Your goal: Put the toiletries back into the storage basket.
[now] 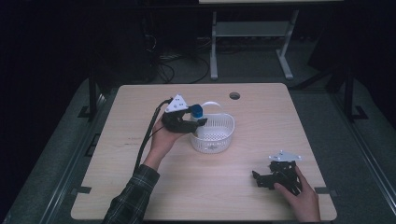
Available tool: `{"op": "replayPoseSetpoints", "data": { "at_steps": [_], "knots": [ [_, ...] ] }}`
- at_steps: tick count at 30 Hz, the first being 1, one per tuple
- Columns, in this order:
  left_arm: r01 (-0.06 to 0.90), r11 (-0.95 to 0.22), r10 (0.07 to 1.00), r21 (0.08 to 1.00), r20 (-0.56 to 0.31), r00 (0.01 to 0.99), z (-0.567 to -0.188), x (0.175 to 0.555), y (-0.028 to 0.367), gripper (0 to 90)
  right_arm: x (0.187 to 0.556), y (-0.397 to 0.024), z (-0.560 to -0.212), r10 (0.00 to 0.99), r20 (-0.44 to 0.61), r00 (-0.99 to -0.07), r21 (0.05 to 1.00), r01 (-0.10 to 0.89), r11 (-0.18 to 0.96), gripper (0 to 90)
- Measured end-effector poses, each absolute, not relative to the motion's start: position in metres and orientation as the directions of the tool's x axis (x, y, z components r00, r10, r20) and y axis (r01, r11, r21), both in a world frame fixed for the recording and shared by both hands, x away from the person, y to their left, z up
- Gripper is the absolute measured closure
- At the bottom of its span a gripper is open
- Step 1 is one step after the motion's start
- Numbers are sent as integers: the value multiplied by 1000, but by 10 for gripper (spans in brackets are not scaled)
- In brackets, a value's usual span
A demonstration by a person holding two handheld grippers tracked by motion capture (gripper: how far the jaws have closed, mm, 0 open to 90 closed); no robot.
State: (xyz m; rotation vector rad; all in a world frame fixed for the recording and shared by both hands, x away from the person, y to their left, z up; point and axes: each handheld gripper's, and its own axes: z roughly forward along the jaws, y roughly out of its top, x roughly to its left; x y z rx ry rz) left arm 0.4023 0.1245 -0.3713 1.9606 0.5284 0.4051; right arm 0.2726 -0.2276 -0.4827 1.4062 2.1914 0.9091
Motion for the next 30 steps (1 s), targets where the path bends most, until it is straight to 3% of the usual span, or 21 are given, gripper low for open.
{"op": "replayPoseSetpoints", "data": {
  "at_steps": [26, 30],
  "knots": [
    [205, -413, 512, 887, 40, 858, -389, 399, 122, 347, 273, -228, -483, 904, 26, -426, 696, 657, 290, 0],
    [220, -384, 509, 897, 6, 861, -388, 400, 124, 311, 273, -228, -483, 904, 26, -426, 696, 657, 290, 0]
  ]
}}
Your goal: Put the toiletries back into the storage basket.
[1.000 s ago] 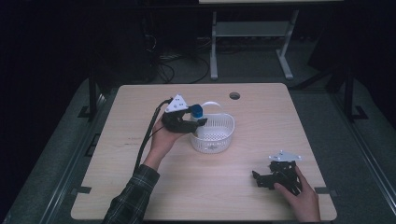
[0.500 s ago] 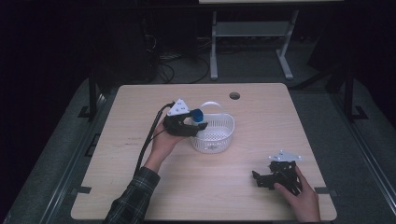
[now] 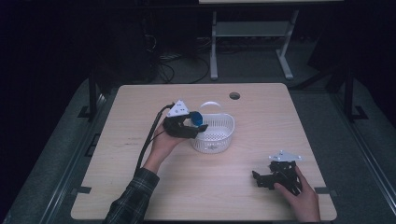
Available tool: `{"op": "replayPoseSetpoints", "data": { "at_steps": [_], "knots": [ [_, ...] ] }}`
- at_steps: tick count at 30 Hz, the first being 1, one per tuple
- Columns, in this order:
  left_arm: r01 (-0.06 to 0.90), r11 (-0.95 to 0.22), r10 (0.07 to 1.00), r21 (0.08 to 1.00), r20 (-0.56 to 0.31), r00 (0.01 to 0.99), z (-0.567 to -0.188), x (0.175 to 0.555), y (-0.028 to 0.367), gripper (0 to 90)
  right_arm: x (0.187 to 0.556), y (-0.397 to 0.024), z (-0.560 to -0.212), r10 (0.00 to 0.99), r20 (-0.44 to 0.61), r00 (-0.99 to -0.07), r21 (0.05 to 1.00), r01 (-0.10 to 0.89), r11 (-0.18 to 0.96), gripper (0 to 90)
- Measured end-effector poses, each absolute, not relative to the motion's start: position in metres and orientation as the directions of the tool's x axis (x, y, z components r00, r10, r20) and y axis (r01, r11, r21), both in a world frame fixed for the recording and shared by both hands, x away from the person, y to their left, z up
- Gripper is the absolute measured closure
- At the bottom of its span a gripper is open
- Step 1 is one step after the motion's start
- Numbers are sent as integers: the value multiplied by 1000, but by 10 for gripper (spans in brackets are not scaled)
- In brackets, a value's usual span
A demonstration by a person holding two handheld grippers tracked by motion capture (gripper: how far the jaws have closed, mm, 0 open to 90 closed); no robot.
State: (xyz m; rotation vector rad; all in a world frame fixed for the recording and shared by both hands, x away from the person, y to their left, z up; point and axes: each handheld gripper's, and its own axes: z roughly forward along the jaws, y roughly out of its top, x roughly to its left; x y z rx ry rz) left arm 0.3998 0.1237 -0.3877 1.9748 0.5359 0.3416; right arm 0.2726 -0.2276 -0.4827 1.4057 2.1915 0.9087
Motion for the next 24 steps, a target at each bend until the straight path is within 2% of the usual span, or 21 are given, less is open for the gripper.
{"op": "replayPoseSetpoints", "data": {
  "at_steps": [4, 8, 24],
  "knots": [
    [243, -374, 508, 895, -22, 861, -388, 401, 126, 222, 273, -228, -483, 904, 26, -426, 696, 657, 290, 0],
    [237, -385, 513, 892, -7, 859, -385, 399, 127, 141, 273, -228, -483, 904, 26, -426, 696, 658, 290, 0],
    [246, -418, 540, 874, 21, 841, -373, 380, 148, 129, 273, -228, -483, 904, 27, -426, 695, 658, 289, 0]
  ]
}}
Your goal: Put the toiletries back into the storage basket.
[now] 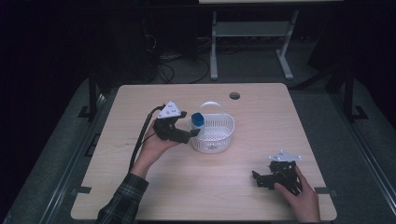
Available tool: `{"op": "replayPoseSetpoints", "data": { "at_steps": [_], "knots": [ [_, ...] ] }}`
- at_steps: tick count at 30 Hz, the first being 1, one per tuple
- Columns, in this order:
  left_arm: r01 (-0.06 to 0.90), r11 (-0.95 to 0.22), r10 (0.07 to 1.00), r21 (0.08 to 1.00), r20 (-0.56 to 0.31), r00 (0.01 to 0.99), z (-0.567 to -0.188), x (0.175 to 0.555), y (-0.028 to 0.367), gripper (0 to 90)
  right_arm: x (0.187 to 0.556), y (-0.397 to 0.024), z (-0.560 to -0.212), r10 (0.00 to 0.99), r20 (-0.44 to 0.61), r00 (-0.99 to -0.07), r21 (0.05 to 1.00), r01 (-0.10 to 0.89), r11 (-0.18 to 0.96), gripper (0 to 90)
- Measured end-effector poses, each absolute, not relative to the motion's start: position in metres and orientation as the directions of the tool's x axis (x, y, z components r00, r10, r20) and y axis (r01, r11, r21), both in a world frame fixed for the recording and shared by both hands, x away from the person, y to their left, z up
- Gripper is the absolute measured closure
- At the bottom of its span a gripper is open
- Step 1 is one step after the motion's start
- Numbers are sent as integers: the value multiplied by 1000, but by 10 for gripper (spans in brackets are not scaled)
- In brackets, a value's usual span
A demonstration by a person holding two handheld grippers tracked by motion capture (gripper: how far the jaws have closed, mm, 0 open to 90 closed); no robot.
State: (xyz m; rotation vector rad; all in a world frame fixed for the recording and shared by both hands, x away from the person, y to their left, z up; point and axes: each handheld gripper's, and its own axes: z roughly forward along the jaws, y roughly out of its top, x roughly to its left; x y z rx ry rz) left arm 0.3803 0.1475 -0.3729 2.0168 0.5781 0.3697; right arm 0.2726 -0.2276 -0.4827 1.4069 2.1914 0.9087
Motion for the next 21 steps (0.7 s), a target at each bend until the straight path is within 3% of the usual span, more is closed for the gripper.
{"op": "replayPoseSetpoints", "data": {
  "at_steps": [21],
  "knots": [
    [289, -403, 598, 869, 11, 802, -383, 344, 197, 129, 273, -228, -483, 904, 27, -426, 695, 658, 289, 0]
  ]
}}
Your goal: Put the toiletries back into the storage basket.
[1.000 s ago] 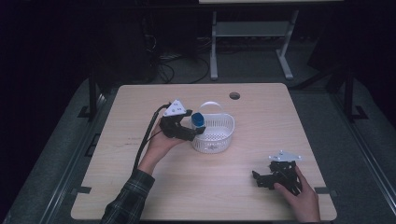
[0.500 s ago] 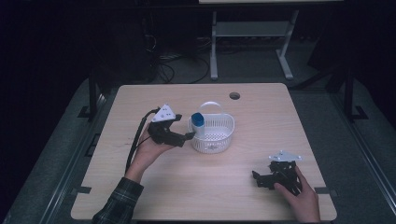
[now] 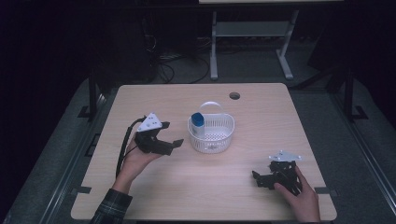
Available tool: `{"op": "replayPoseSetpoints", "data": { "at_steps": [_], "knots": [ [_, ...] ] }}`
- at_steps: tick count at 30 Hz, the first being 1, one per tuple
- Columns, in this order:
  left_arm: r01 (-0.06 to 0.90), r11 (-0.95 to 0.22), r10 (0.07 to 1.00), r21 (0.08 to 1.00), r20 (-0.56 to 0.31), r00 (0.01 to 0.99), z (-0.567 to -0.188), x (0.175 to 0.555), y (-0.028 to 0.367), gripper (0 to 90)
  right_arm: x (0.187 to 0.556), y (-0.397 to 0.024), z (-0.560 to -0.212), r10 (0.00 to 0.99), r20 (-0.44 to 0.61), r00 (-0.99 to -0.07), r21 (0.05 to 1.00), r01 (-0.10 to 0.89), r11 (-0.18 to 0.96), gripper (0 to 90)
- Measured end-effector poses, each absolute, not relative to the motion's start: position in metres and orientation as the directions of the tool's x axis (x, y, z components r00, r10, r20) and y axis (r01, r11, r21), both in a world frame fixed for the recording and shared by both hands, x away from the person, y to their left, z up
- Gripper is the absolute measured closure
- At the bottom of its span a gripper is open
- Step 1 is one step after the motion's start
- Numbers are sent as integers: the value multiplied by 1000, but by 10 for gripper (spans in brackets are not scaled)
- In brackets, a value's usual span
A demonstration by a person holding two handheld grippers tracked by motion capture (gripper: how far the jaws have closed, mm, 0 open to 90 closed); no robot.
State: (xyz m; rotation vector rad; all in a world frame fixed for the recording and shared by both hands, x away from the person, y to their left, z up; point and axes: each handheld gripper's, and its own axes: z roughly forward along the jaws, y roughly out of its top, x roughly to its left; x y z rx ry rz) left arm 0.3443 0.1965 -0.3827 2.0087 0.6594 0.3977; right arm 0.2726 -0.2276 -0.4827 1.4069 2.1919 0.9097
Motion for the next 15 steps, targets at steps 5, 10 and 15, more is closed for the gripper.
{"op": "replayPoseSetpoints", "data": {
  "at_steps": [5, 10, 15],
  "knots": [
    [295, -400, 620, 868, 19, 785, -388, 333, 210, 130, 273, -228, -483, 904, 27, -426, 695, 658, 289, 0],
    [308, -392, 640, 867, 17, 768, -398, 321, 223, 130, 273, -228, -483, 904, 26, -426, 695, 658, 289, 0],
    [328, -403, 656, 855, 20, 754, -408, 308, 237, 130, 273, -228, -483, 904, 26, -426, 696, 658, 289, 0]
  ]
}}
